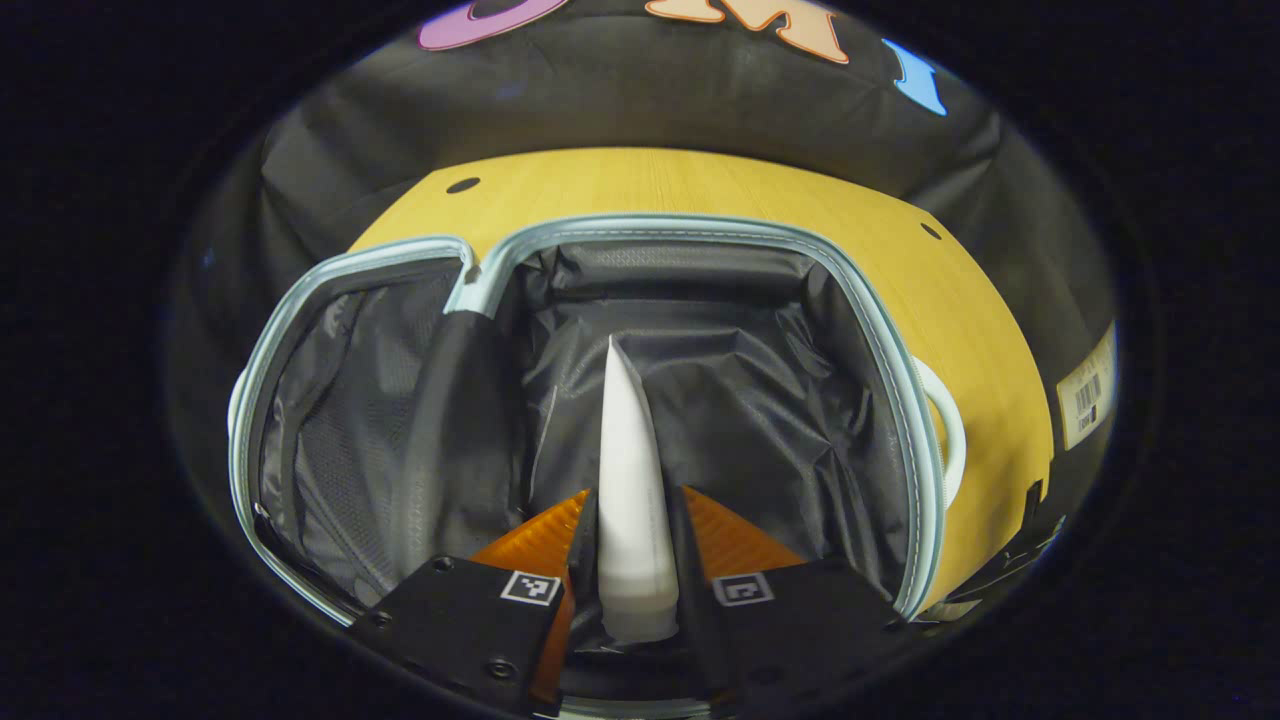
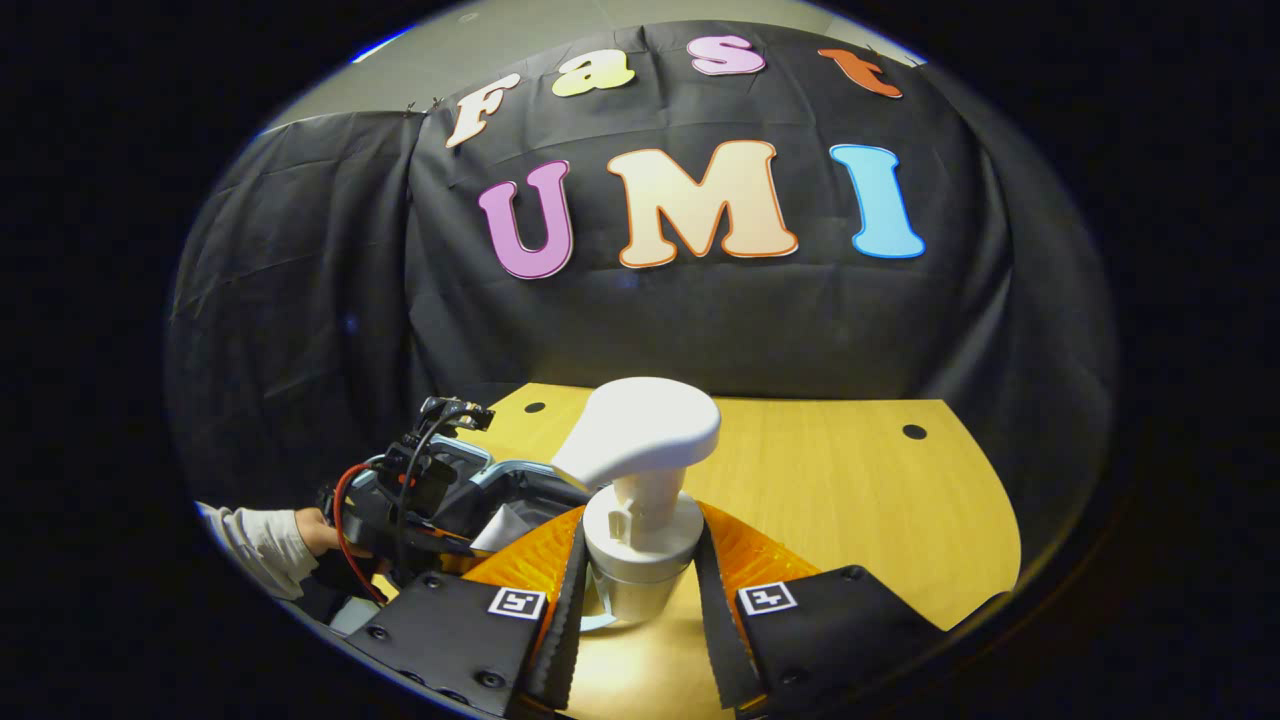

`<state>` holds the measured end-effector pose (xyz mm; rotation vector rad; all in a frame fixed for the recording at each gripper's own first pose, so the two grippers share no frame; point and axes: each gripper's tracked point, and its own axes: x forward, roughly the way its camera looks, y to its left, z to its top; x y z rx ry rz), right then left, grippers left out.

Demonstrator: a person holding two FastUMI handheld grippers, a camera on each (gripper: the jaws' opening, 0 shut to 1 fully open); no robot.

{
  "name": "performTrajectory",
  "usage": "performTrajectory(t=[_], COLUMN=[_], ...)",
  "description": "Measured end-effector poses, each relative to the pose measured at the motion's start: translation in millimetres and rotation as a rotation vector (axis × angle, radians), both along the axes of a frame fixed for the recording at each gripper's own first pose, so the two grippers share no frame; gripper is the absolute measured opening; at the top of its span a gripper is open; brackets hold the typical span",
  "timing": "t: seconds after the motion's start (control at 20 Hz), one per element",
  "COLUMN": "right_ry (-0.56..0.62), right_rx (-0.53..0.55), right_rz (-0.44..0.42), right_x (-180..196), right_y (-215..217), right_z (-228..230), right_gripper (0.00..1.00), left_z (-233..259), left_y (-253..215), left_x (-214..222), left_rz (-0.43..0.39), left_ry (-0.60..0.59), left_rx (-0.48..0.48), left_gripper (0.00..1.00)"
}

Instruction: First open the suitcase, pack the skin care products into it, and then close the suitcase.

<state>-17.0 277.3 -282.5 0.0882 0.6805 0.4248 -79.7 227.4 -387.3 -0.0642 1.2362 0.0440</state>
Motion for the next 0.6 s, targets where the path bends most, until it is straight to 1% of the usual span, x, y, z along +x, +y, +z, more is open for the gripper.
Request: performTrajectory(t=[0.05,0.15,0.2,0.25,0.35,0.45,0.6], right_ry=[0.014,0.053,0.078,0.099,0.158,0.218,0.298], right_rx=[0.016,0.038,0.044,0.052,0.067,0.069,0.060], right_rz=[0.010,0.037,0.054,0.068,0.095,0.117,0.137], right_x=[0,-3,-6,-9,-18,-30,-46], right_y=[9,30,42,53,74,95,119], right_z=[-1,-10,-16,-20,-36,-52,-78], right_gripper=[0.55,0.55,0.55,0.55,0.55,0.55,0.55], left_z=[7,27,39,50,70,86,107], left_y=[3,5,6,9,25,49,97], left_x=[7,16,21,25,28,29,22], left_rz=[0.010,0.016,0.019,0.023,0.038,0.063,0.115], left_ry=[-0.041,-0.121,-0.161,-0.200,-0.252,-0.282,-0.314], left_rx=[0.002,0.001,-0.005,-0.009,-0.002,0.013,0.050], left_gripper=[0.59,0.93,0.96,0.93,0.92,0.93,0.93])
